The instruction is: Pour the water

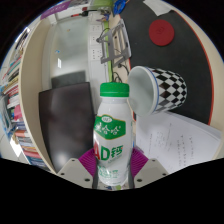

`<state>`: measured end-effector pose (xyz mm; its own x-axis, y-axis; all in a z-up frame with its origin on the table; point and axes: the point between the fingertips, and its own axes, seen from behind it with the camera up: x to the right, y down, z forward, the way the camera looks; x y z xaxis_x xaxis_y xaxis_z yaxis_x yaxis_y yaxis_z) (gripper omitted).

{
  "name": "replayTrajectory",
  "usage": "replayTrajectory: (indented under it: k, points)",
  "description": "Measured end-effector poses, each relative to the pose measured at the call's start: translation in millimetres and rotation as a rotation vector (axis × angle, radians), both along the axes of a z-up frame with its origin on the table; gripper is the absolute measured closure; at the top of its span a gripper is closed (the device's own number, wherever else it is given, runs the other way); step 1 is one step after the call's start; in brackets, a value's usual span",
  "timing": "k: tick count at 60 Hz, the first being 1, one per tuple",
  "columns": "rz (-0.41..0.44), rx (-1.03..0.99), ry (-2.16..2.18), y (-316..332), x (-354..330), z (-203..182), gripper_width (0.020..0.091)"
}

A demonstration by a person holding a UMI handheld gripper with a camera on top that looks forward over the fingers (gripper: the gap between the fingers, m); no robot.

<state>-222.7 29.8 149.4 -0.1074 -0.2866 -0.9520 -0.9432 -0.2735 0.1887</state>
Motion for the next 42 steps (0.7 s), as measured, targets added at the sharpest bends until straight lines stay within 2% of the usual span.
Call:
replayTrajectory:
  k: [21,31,42]
  points:
    - [0.030,-0.070,0.059,-2,-5,-9,0.0691]
    - [0.071,0.008,-0.094,-3,12,36,0.0689]
    - [0.148,0.113,-0.674,3,82,79,0.0690]
